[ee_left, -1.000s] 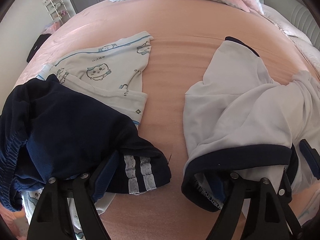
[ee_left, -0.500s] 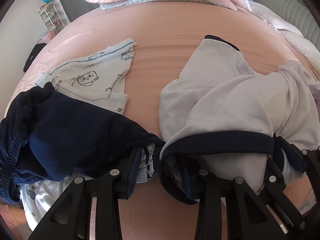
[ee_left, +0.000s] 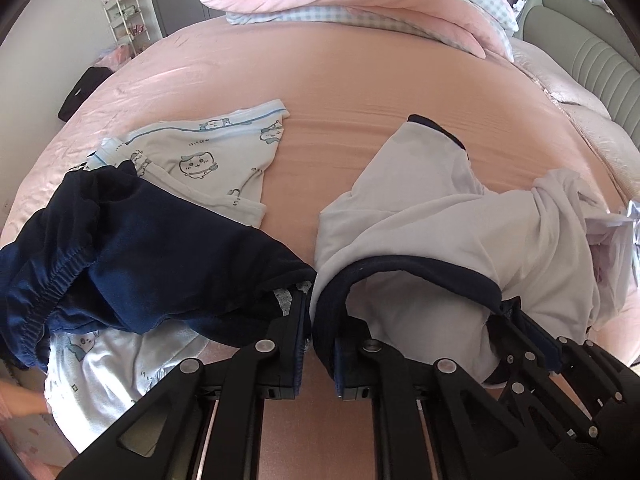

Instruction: Fold clothes

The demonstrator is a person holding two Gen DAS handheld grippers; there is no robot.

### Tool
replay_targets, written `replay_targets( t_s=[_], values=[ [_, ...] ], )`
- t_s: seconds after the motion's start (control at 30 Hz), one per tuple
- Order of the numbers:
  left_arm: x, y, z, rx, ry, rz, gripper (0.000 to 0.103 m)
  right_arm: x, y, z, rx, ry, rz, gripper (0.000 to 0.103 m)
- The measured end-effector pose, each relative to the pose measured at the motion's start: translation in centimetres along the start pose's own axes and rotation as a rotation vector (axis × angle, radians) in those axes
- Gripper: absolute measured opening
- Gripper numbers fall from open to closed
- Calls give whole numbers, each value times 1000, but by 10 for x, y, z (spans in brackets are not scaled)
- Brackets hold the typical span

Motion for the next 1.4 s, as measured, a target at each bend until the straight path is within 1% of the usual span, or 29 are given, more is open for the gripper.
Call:
replay_targets(
  t_s=[0.1, 0.2, 0.27, 0.3, 0.37, 0.43, 0.5, 0.57, 0.63, 0.67, 0.8, 0.9, 1.0, 1.1, 1.2, 1.23, 1.3, 1.4],
  values=[
    [8, 9, -4, 52, 9, 18, 10, 9, -6, -3, -27, -10, -2, 10],
    [15, 18, -6, 95, 12, 28, 10, 22, -11, -6, -38, -40, -1, 10],
    [20, 23, -9, 109, 9, 38, 10, 34, -14, -8, -52, -71, -12, 10],
    [24, 24, -9, 110, 3, 40, 10, 41, -16, -10, -56, -88, -17, 7],
    [32, 26, -11, 99, -16, 34, 10, 54, -18, -16, -59, -124, -14, 7],
    [41, 24, -13, 76, -37, 24, 10, 66, -21, -24, -59, -158, -5, 7],
    [47, 22, -14, 50, -57, 15, 10, 75, -26, -30, -67, -165, -11, 7],
    [51, 19, -17, 20, -77, -2, 10, 79, -30, -33, -77, -148, -35, 7],
    [55, 16, -24, -24, -105, -34, 10, 81, -32, -32, -86, -127, -72, 7],
    [57, 15, -29, -47, -122, -49, 10, 82, -33, -31, -89, -120, -85, 7],
    [70, 11, -60, -145, -201, -87, 10, 83, -33, -28, -94, -112, -93, 7],
    [78, 10, -84, -199, -250, -122, 10, 76, -37, -27, -126, -84, -102, 7],
    [83, 9, -105, -234, -289, -151, 10, 69, -40, -26, -156, -66, -124, 7],
    [82, 6, -122, -249, -307, -184, 10, 65, -39, -25, -159, -57, -143, 7],
    [68, 2, -135, -260, -260, -189, 12, 60, -38, -24, -161, -44, -152, 7],
    [62, 1, -139, -265, -229, -183, 12, 58, -37, -24, -161, -37, -157, 7],
    [53, 1, -139, -240, -155, -130, 13, 54, -35, -24, -158, -20, -171, 7],
    [40, 4, -137, -183, -47, -37, 17, 49, -31, -22, -153, 5, -191, 9]
  ],
)
Point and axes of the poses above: each gripper's, at about its wrist camera, not at the fingertips, and x roughly against the way its jaws point, y to its left, z to its underside, the point moved 2 cm from there along -x, roughly the way its jaws point, and after that the axes turned 9 degrees about -z, right-handed, at the moved point
